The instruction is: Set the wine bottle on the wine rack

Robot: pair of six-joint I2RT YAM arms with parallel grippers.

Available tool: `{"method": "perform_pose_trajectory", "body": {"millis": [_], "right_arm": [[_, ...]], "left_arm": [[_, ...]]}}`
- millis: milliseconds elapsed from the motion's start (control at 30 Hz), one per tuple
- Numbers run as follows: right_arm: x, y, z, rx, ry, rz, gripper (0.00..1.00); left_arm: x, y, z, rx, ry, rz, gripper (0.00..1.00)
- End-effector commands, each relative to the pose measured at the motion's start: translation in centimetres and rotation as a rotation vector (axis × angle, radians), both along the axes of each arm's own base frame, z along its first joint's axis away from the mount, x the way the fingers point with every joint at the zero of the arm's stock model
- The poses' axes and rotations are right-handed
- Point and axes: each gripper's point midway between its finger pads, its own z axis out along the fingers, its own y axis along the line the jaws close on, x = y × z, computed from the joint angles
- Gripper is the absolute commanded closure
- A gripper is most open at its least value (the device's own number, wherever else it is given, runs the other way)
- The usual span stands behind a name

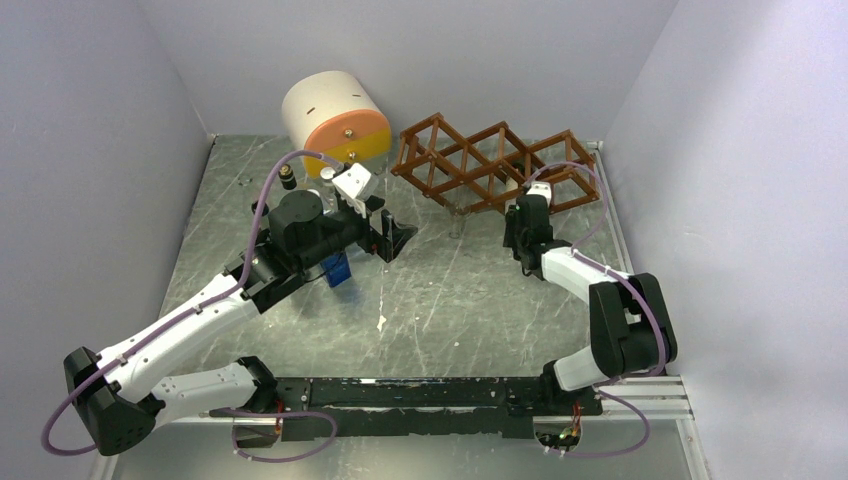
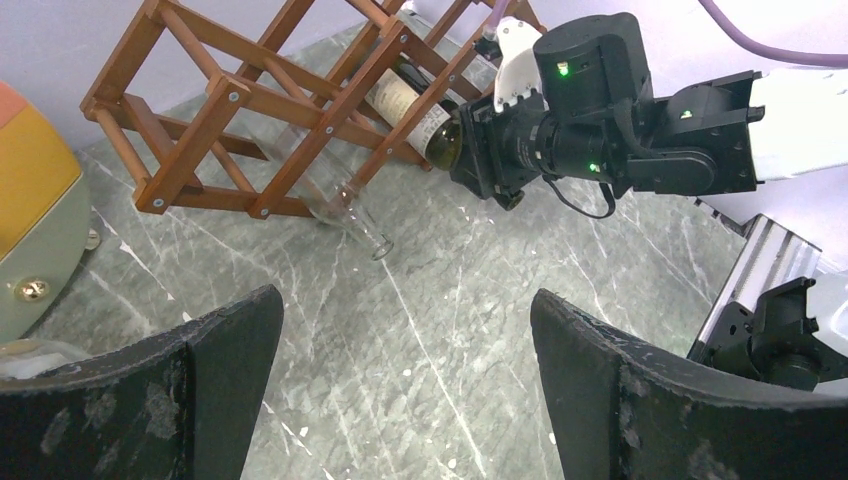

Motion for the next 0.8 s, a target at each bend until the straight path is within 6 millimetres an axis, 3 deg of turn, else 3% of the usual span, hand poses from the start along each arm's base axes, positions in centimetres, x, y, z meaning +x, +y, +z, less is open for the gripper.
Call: {"method": "perform_pose_trajectory", "body": {"millis": [0,267,433,767], "right_arm": [[3.0,-0.3,3.1,-0.016,-0.147,-0.018,0.47],[2.5,-0.3,3.7,0.006,-0.144,-0.034,0.37],[1.4,-0.1,5.8,0.040,-0.169,-0.030,0.27],[-2.2,0.9,10.5,0.169,-0.102,-0.032,0.29]], "left_arm": [[-0.8,0.0,1.0,-0.014,-0.015,-0.030,0.02],[-1.0,0.2,1.0,-0.019,-0.004,-0.027,0.02],[-1.3,0.5,0.9,-0.023,0.015,-0.019,0.02],[-1.4,2.3,2.9,-0.047,0.078,0.068,0.02]]}}
